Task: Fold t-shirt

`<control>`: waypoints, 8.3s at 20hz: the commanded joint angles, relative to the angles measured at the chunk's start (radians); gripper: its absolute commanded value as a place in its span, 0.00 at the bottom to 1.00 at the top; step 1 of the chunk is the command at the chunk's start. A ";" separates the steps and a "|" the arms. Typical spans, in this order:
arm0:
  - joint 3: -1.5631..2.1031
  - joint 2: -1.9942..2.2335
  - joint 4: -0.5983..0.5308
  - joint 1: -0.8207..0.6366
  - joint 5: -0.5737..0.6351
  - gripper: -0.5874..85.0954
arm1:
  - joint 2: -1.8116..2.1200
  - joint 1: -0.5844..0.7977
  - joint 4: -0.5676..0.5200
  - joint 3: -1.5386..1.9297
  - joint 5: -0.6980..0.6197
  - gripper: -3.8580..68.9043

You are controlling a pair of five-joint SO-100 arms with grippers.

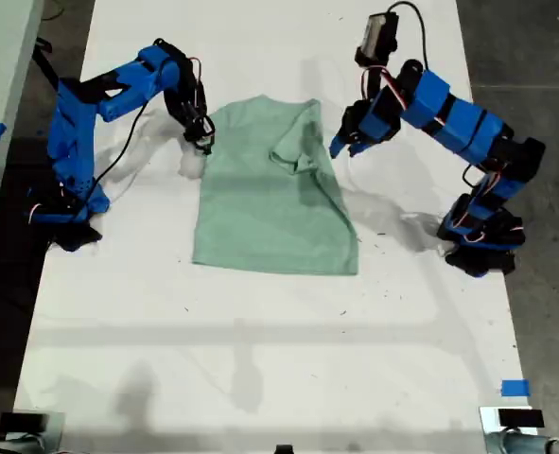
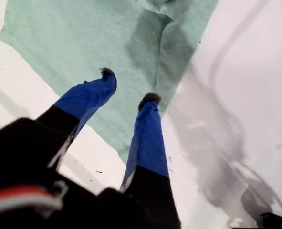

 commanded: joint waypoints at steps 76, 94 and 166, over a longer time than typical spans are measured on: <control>0.755 1.175 -0.094 0.828 -0.279 0.29 | -0.184 -0.485 -0.170 -0.029 0.094 0.04; 0.825 1.175 -0.100 0.881 -0.354 0.30 | -0.514 -0.494 -0.012 -0.551 0.124 0.47; 0.747 1.373 0.199 1.069 -0.598 0.34 | 0.413 -0.469 -0.041 0.364 0.224 0.42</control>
